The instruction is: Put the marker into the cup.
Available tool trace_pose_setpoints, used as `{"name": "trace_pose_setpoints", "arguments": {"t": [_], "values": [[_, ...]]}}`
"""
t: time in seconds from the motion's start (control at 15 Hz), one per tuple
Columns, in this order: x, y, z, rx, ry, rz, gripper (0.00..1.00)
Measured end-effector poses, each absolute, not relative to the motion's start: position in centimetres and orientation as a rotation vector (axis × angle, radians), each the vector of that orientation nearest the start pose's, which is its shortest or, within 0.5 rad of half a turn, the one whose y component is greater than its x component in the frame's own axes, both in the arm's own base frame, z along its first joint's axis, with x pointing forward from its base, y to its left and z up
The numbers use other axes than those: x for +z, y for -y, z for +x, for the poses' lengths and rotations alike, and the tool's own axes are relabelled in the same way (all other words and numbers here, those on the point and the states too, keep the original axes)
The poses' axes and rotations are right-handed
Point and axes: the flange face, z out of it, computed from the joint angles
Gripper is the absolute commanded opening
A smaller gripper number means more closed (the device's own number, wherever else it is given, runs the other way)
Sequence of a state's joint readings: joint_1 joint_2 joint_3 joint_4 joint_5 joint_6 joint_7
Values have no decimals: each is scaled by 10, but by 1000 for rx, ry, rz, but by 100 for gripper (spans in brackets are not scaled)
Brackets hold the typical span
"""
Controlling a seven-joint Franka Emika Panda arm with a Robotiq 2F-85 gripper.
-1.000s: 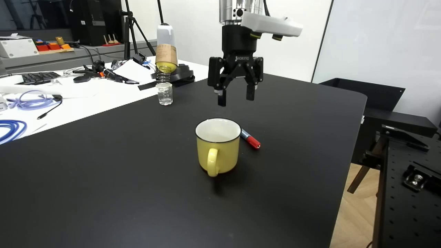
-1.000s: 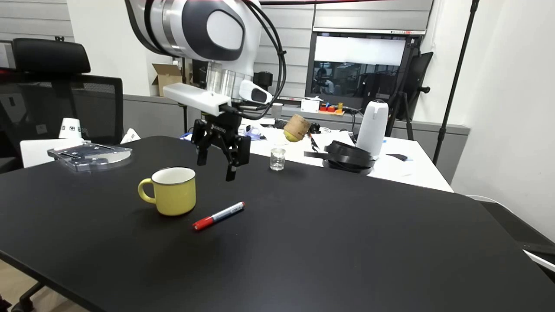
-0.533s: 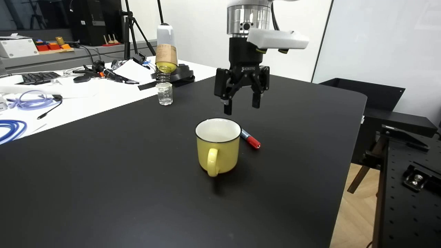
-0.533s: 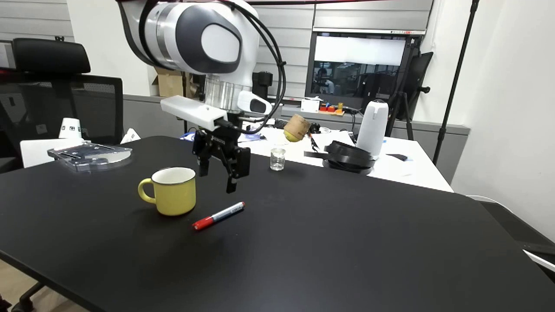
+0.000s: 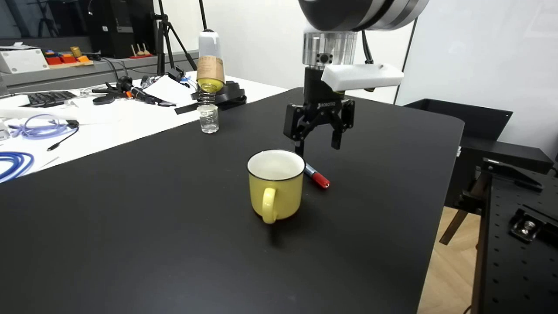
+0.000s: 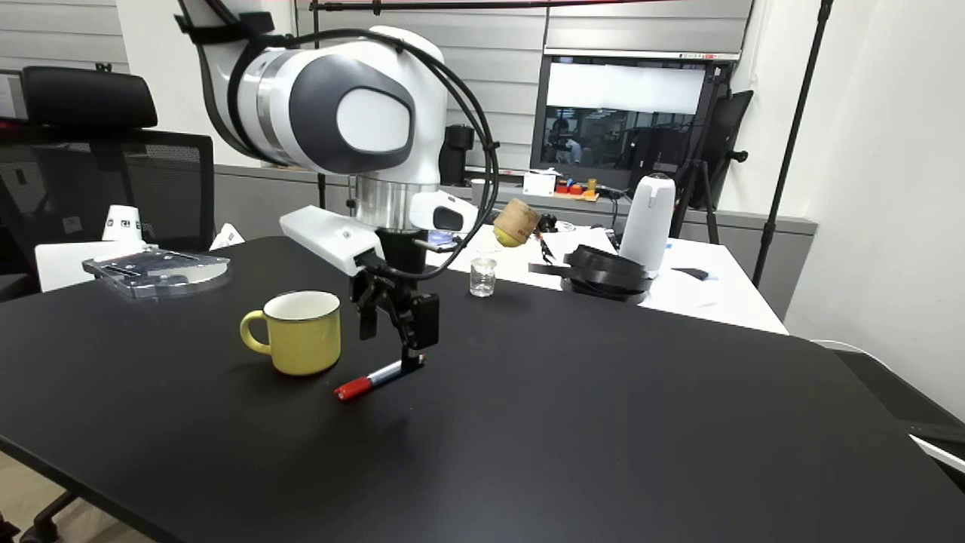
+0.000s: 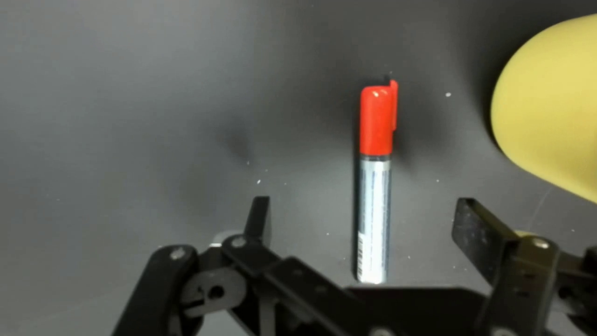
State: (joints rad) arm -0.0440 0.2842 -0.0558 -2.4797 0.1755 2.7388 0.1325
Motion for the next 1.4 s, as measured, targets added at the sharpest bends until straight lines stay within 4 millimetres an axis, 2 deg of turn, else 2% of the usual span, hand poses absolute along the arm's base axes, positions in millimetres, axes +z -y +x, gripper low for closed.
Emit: {"name": "trace_pose_setpoints", "arguments": {"t": [0.53, 0.6, 0.67, 1.33, 1.4], "values": [[154, 54, 466, 21, -697, -3006, 100], [152, 54, 466, 26, -699, -3006, 83], [150, 54, 466, 31, -699, -3006, 74], [143, 53, 467, 49, -696, -3008, 5], [142, 52, 467, 49, -695, -3008, 1]]}}
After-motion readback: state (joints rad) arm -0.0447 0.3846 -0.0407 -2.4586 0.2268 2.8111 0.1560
